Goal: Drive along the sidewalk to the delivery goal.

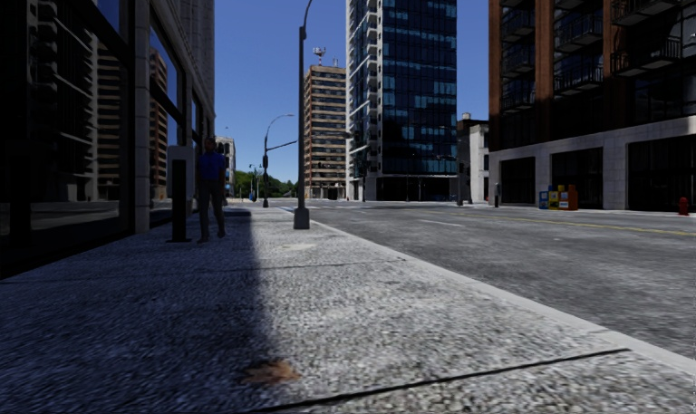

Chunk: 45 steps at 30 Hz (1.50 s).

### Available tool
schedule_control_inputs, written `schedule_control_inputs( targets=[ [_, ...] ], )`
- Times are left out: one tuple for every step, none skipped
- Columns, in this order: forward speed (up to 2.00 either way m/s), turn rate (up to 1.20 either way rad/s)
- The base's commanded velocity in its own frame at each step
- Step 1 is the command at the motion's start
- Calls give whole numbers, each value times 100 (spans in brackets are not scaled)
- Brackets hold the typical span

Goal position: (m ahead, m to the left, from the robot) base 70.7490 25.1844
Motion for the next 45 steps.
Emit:
schedule_control_inputs(
  targets=[
    [200,0],
    [200,0],
    [200,0],
    [200,0],
    [200,0],
    [200,0],
    [200,0],
    [200,0],
    [200,0],
    [200,0],
    [200,0],
    [200,0],
    [200,0],
    [200,0],
    [200,0],
    [200,0],
    [200,0],
    [200,0],
    [200,0],
    [200,0],
    [200,0],
    [200,0],
    [200,0],
    [200,0],
    [200,8],
    [200,8],
    [200,20],
    [200,30],
    [200,35],
    [200,37],
    [200,37],
    [200,38],
    [200,40],
    [200,43],
    [200,47],
    [200,47],
    [200,49],
    [200,49],
    [200,49],
    [200,49],
    [200,49],
    [200,49],
    [200,49],
    [200,49],
    [200,49]
  ],
)
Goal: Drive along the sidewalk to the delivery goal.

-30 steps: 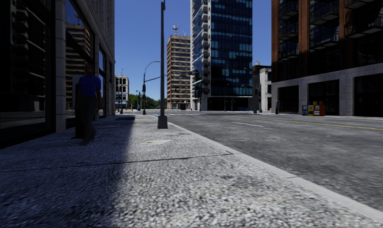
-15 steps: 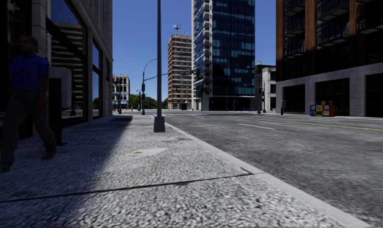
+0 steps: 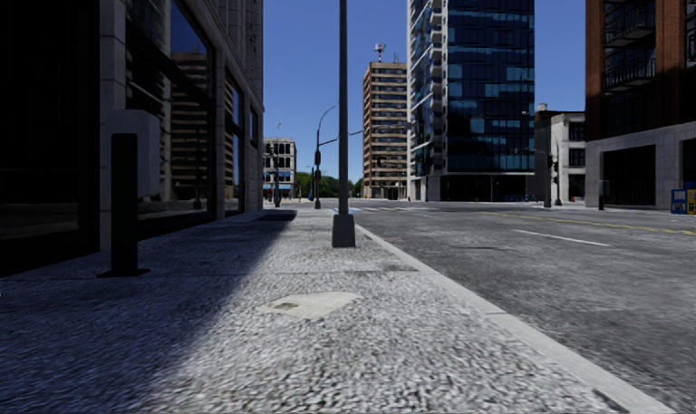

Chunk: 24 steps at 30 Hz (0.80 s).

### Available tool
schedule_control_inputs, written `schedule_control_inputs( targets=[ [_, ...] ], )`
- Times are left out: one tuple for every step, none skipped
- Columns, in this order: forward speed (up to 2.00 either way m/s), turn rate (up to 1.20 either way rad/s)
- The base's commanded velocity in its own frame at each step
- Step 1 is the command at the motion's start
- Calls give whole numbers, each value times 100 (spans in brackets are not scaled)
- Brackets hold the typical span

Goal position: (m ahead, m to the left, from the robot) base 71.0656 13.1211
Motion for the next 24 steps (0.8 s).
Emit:
schedule_control_inputs(
  targets=[
    [200,49],
    [200,49],
    [200,49],
    [200,49],
    [200,49],
    [200,49],
    [200,49],
    [200,43],
    [200,38],
    [200,31],
    [200,31],
    [200,0],
    [200,0],
    [200,0],
    [200,0],
    [200,0],
    [200,0],
    [200,0],
    [200,0],
    [200,0],
    [200,0],
    [200,0],
    [200,0],
    [200,0]
  ],
)
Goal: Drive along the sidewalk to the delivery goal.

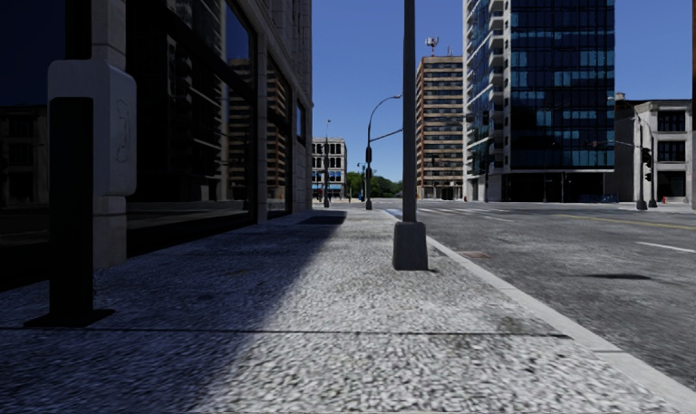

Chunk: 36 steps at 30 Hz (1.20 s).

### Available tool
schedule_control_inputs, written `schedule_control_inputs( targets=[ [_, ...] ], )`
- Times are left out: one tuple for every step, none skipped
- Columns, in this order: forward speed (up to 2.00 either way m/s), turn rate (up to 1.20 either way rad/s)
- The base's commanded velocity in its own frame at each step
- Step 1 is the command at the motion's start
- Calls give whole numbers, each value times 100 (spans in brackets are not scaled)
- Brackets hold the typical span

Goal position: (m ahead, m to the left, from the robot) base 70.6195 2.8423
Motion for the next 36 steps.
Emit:
schedule_control_inputs(
  targets=[
    [200,0],
    [200,0],
    [200,0],
    [200,0],
    [200,0],
    [200,0],
    [200,0],
    [200,0],
    [200,0],
    [200,0],
    [200,0],
    [200,0],
    [200,0],
    [200,0],
    [200,0],
    [200,0],
    [200,0],
    [200,0],
    [200,0],
    [200,0],
    [200,0],
    [200,0],
    [200,0],
    [200,0],
    [200,0],
    [200,0],
    [200,0],
    [200,0],
    [200,0],
    [200,0],
    [200,0],
    [200,0],
    [200,0],
    [200,0],
    [200,0],
    [200,0]
  ],
)
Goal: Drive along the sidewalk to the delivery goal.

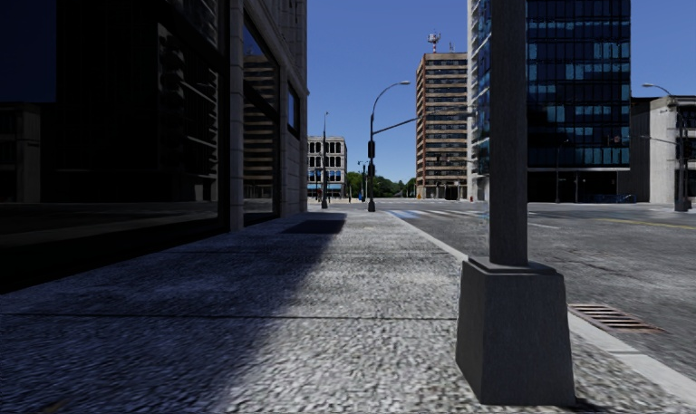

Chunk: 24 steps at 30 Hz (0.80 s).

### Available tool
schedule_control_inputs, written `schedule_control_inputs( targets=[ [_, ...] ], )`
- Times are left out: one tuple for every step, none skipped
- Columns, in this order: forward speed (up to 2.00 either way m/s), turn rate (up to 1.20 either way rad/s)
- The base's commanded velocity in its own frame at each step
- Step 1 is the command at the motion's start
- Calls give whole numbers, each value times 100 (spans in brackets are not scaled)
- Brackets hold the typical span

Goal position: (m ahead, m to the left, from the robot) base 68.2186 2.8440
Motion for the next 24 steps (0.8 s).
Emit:
schedule_control_inputs(
  targets=[
    [200,0],
    [200,0],
    [200,0],
    [200,0],
    [200,0],
    [200,0],
    [200,0],
    [200,0],
    [200,0],
    [200,0],
    [200,0],
    [200,0],
    [200,0],
    [200,0],
    [200,0],
    [200,0],
    [200,0],
    [200,0],
    [200,0],
    [200,0],
    [200,0],
    [200,0],
    [200,0],
    [200,0]
  ],
)
